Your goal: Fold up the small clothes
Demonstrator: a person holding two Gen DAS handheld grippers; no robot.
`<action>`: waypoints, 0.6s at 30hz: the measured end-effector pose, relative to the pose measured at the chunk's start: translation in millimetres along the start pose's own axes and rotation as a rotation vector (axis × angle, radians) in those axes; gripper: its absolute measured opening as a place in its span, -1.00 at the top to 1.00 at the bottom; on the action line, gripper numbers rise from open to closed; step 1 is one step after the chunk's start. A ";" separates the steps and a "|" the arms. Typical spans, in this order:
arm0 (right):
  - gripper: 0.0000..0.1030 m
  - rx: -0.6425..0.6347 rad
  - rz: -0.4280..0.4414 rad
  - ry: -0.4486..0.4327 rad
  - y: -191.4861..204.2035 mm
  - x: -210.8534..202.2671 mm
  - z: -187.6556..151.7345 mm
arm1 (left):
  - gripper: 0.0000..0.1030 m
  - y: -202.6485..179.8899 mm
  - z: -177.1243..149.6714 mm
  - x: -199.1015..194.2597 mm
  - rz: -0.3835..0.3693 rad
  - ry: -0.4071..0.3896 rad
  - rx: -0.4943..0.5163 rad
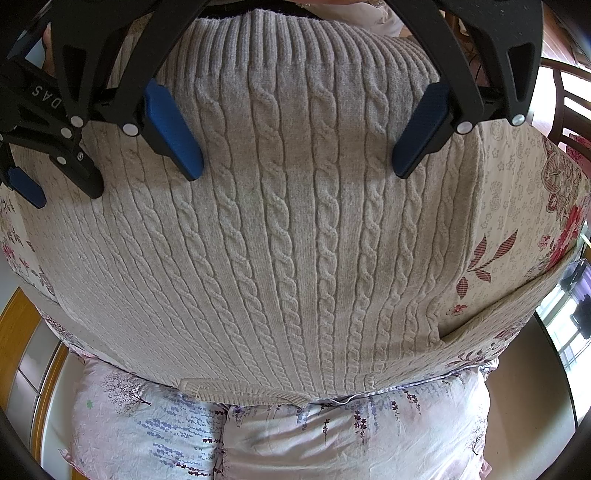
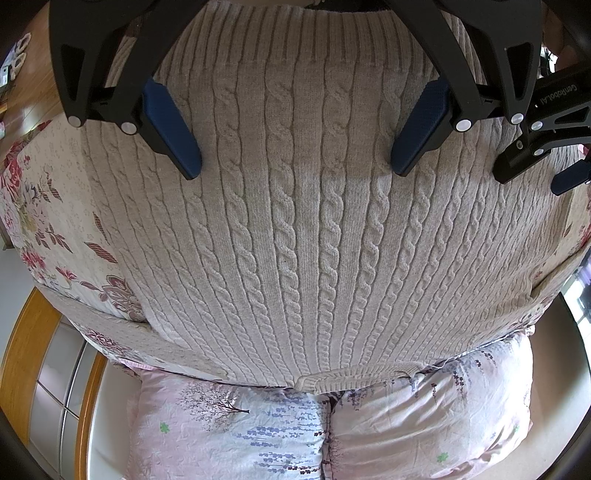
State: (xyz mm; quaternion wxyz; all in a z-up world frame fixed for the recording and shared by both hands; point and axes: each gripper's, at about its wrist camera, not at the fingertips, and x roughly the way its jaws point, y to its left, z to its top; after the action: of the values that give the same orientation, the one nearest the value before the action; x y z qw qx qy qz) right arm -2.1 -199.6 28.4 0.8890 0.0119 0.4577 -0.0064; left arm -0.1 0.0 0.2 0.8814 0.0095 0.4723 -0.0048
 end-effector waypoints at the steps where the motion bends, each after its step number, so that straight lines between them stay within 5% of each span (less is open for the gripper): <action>1: -0.97 0.000 0.000 0.000 0.0 0.0 0.0 | -0.97 0.0 0.0 0.0 0.000 0.000 0.000; 18: -0.97 -0.022 0.019 -0.012 -2.1 4.7 3.3 | -0.97 -1.2 4.9 1.2 -0.005 0.011 0.009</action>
State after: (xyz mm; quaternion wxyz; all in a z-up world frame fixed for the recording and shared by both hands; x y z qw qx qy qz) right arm 3.3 -201.8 26.4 0.8918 0.0066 0.4524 0.0069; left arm 4.6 -1.3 1.8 0.8786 0.0124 0.4774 -0.0089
